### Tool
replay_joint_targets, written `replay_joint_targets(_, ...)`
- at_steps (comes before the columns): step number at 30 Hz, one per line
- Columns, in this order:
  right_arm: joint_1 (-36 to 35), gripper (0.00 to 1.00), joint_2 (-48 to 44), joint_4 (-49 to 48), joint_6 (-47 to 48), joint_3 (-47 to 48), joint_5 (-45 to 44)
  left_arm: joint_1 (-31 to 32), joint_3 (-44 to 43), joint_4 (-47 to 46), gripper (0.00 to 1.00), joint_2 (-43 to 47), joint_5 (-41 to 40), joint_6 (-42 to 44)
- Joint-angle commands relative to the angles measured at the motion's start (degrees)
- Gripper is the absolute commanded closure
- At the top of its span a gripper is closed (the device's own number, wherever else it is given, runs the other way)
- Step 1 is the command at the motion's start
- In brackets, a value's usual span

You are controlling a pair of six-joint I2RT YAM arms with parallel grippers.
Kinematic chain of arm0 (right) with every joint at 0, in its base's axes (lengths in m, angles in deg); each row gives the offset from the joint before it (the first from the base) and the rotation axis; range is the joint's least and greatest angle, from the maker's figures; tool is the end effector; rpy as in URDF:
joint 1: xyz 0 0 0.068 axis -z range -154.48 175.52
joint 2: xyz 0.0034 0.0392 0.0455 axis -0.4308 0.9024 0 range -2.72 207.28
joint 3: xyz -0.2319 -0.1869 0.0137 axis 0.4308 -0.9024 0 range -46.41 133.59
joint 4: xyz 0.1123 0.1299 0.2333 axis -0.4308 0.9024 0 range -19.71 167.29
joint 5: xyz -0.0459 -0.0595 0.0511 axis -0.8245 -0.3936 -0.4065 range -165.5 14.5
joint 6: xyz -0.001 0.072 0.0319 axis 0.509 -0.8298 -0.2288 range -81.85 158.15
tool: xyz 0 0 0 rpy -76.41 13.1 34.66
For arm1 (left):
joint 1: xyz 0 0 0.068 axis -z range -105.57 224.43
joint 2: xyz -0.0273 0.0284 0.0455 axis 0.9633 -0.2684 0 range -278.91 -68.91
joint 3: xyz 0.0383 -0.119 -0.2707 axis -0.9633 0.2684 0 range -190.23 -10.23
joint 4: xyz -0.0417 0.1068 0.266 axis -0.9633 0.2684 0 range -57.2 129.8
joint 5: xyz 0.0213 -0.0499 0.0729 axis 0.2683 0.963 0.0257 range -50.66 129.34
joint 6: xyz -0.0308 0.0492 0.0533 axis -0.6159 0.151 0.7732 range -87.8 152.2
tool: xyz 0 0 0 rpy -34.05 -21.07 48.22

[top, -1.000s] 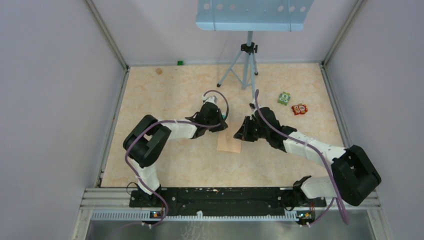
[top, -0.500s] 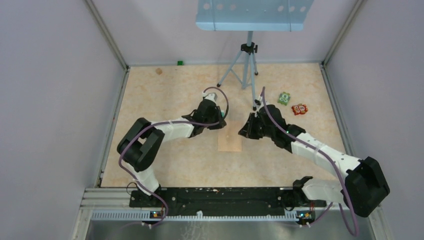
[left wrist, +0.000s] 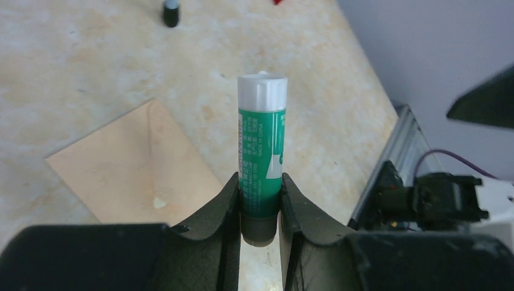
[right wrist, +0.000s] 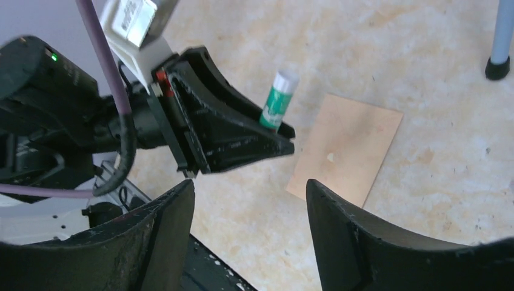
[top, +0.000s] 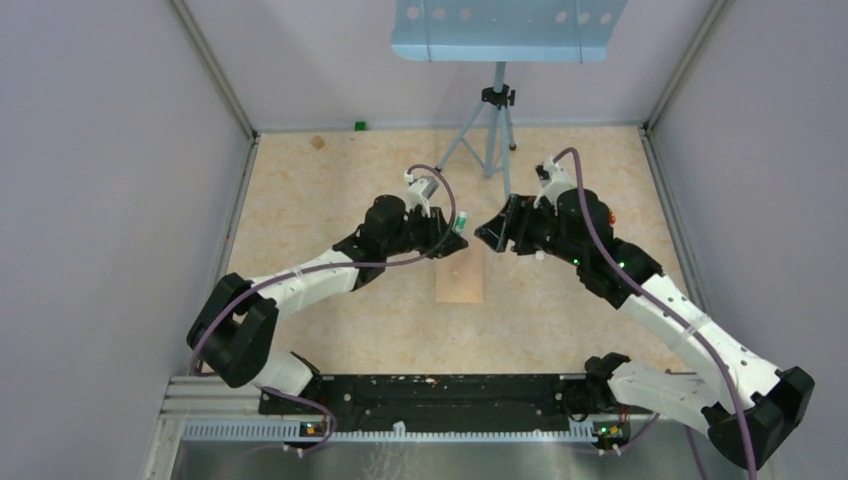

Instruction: Place the letter into the envelope and seal it

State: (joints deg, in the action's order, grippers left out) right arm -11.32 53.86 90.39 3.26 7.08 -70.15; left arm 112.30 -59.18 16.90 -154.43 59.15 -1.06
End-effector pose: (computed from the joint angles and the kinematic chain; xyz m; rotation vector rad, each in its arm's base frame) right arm 0.2104 0.1656 0.3452 -0.0998 2.0859 0.8855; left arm 0.2879 -0.2529 0.2385 0.3338 2.0637 -1.1296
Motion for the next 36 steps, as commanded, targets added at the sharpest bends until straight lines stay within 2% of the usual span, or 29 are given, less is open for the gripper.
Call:
replay_joint_targets(1, 0.1, 0.33, -1.9, 2.0, 2.8, 5.5, 1.3, -0.1, 3.3, -9.3, 1.0, 6.2, 12.6, 2.7)
replay_joint_targets(6, 0.1, 0.37, -1.2, 1.9, 2.8, 8.5, 4.2, 0.6, 5.9, -12.3, 1.0, 10.6, 17.8, 4.8)
replay_joint_targets(13, 0.1, 0.43, 1.2, 0.8, 3.8, 10.0, 9.5, 1.9, 6.3, -14.3, 1.0, 12.0, 21.9, 5.4)
replay_joint_targets(22, 0.0, 0.53, 2.6, 0.8, 3.5, 9.8, 10.7, 2.5, 6.6, -16.4, 1.0, 12.6, 22.8, 5.2)
replay_joint_targets(28, -0.9, 0.55, 3.6, 0.1, 2.9, 9.2, 10.5, 2.7, 6.6, -17.1, 1.0, 12.7, 22.9, 5.2)
replay_joint_targets(33, -1.0, 0.63, 4.1, -0.4, 2.6, 9.2, 10.6, 2.8, 6.8, -17.0, 1.0, 12.9, 22.7, 5.3)
replay_joint_targets(36, -1.1, 0.64, 4.4, -0.5, 2.6, 9.1, 10.8, 2.8, 6.9, -17.2, 1.0, 13.0, 22.6, 5.4)
